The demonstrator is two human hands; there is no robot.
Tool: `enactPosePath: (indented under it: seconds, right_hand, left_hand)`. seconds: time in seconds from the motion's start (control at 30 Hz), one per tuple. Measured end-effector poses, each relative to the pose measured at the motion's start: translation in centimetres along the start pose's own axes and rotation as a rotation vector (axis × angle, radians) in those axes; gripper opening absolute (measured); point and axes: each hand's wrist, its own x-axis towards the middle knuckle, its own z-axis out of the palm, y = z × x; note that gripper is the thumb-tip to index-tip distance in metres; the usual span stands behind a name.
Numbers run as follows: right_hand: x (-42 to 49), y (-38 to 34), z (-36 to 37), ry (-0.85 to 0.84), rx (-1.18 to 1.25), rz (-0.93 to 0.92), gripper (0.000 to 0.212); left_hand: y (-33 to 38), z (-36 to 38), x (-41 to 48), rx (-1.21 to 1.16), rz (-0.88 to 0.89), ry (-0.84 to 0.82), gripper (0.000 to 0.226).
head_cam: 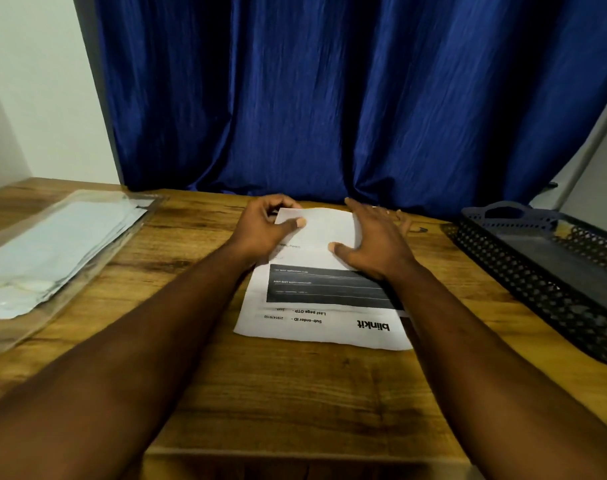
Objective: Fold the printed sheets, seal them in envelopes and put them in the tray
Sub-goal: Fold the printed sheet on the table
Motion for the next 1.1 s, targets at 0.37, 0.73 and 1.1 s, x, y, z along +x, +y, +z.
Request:
enactPosePath:
  seconds: [0.37,0.73,1.1]
  right_hand:
    - [0.5,0.3,0.6,0.063,-0.145,-0.068,0.03]
    - [0.0,-1.2,1.2,-0.213,-0.102,0.149,0.047]
    - [1.4,-4.3,3.2,-0.451,-0.027,-0.019,0.055]
  left_hand:
    - [-0.9,-0.7,-0.3,0.496,0.167,-0.132,0.019]
    - [-1.9,0.4,-0.4,0.727,0.171,-0.269,0.024]
    - [-2.1,0.6,-0.3,0.678,0.082,-0.233,0.009]
